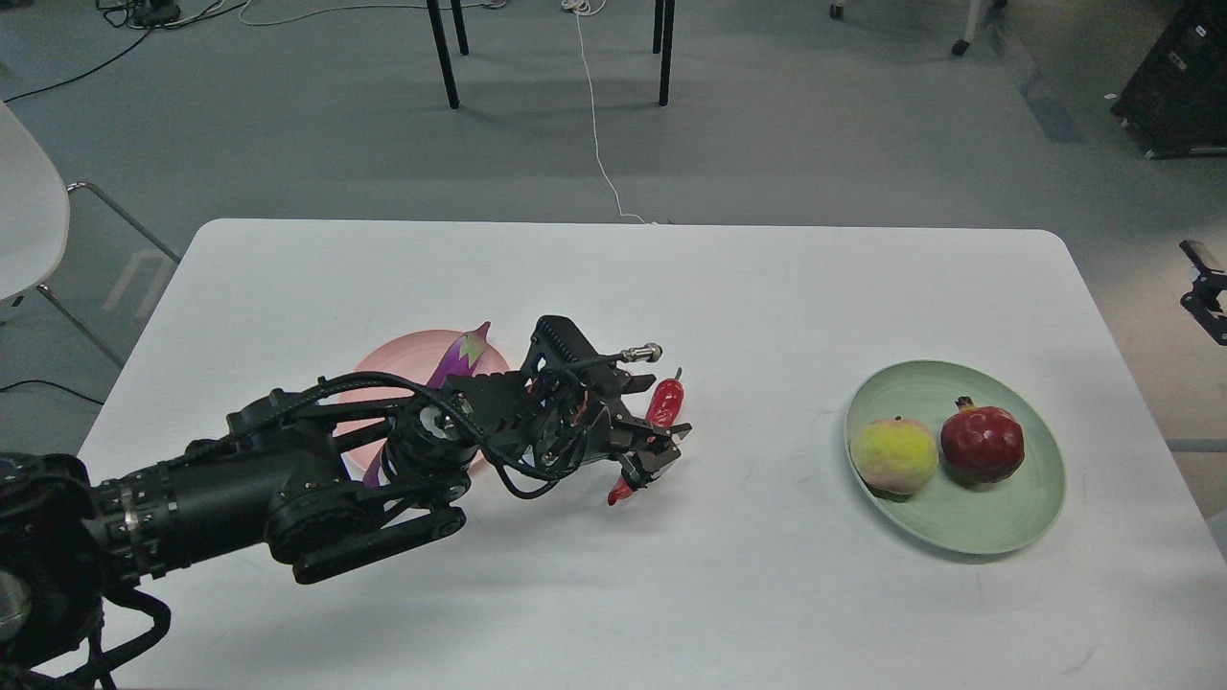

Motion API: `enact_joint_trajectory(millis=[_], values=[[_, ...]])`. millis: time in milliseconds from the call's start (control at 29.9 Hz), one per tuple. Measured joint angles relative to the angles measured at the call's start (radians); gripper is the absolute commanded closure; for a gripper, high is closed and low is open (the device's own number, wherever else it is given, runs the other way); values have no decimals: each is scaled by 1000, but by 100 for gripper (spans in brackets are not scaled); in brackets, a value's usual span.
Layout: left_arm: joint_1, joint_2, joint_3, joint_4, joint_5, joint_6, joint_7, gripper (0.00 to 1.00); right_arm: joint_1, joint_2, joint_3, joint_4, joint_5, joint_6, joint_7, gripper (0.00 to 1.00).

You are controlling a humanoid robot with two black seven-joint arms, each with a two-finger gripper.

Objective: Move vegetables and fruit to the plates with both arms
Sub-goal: 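Move the left hand to the red chili pepper and grasp it, then carry the chili onto the pink plate beside the eggplant, release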

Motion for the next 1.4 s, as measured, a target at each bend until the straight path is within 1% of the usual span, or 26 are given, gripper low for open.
enact_joint_trajectory(millis=[200,401,568,635,768,835,902,969,1002,1103,1203,1303,1403], values=[[7,-46,8,91,5,1,3,34,-1,-1,-1,7,0,0,0,2],[13,-73,12,144,5,3,3,34,-1,-1,0,9,0,0,0,2],[15,-121,38,174,5,2,3,35,-1,-1,-2,10,0,0,0,2],[14,-128,42,179,6,1,3,42,-1,-1,-3,10,0,0,0,2],[13,-124,43,197,7,1,1,61,-1,-2,-3,10,-2,0,0,2],[16,-124,43,200,7,1,-1,67,-1,-3,-2,9,-2,0,0,2],[17,-125,43,199,7,1,-1,77,-1,-3,-2,9,-2,0,0,2],[17,-122,43,194,8,1,0,85,-1,-3,-2,8,-2,0,0,2],[17,-121,43,191,10,1,3,86,-1,-2,-1,8,-2,0,0,2],[12,-113,41,187,31,1,21,86,-1,-1,1,9,-2,0,0,2],[4,-107,30,165,43,1,49,86,-1,-1,10,9,-2,0,0,2],[-18,-61,23,72,41,1,65,84,-1,-2,15,7,-2,0,0,2],[-30,36,21,-61,35,-12,72,83,0,-5,15,5,-3,0,0,2]])
